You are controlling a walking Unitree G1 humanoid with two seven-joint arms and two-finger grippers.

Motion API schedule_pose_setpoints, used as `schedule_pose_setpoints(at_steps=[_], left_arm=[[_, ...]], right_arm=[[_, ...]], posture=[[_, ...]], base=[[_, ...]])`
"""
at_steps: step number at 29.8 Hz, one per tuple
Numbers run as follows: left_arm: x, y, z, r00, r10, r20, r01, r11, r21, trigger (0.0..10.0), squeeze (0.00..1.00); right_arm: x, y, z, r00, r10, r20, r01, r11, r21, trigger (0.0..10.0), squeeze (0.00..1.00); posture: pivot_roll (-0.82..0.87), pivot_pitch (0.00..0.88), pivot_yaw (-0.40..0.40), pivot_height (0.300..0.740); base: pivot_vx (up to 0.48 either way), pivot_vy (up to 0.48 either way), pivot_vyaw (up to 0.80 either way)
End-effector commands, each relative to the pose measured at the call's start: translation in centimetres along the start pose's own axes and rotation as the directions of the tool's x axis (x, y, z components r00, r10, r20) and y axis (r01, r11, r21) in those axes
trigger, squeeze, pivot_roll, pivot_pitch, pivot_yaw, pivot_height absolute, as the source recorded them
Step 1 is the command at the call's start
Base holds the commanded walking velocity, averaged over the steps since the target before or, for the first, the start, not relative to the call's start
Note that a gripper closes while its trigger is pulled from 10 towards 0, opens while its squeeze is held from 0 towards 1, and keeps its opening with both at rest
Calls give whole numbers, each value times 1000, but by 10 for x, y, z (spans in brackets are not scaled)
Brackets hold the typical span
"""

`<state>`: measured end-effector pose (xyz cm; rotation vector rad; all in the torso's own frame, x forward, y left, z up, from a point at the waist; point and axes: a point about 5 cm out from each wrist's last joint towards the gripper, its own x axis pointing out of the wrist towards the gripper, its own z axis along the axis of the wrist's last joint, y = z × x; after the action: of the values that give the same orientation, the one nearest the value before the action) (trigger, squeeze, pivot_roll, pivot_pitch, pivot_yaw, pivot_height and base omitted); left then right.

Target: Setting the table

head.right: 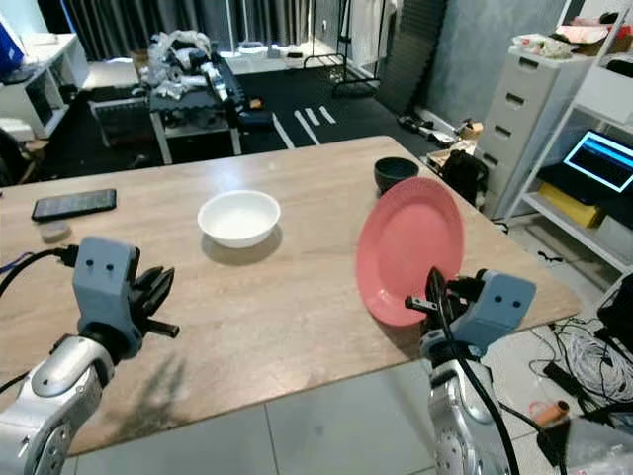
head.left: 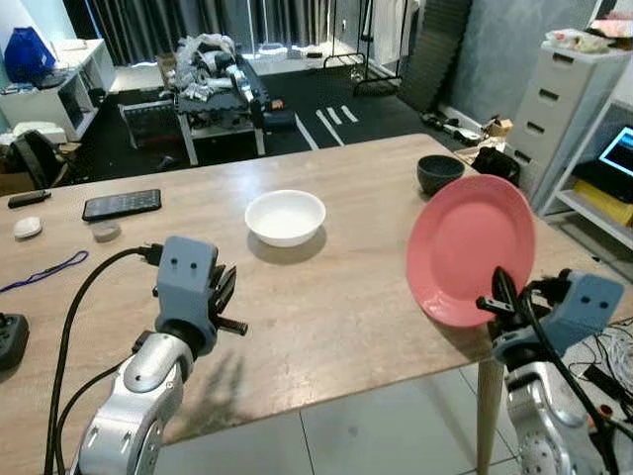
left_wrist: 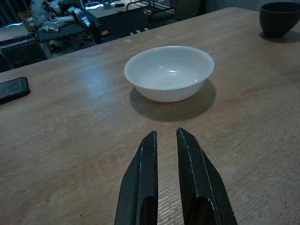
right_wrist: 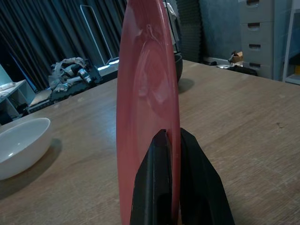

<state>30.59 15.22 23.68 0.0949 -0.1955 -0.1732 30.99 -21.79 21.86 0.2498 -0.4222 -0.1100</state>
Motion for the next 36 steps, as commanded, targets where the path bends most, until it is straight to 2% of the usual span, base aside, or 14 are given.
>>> schedule_pose_setpoints(at_steps=[1, 7, 36], left_arm=[[-2, 3, -8, 999, 13, -37, -13, 1000, 13, 10000, 0], [-2, 3, -9, 999, 12, -46, -11, 1000, 20, 10000, 0], [-2, 2, -11, 999, 11, -53, -10, 1000, 21, 10000, 0]], right_arm=[[-4, -2, -6, 1000, -12, -25, 12, 1000, 3, 10000, 0], [-3, -4, -7, 999, -23, -34, 23, 1000, -1, 10000, 0], [-4, -5, -9, 998, -21, -51, 20, 1000, -14, 10000, 0]], posture=[[46, 145, 146, 740], [45, 145, 146, 740], [43, 151, 143, 740]], base=[[0, 0, -800], [0, 0, -133], [0, 0, -800]])
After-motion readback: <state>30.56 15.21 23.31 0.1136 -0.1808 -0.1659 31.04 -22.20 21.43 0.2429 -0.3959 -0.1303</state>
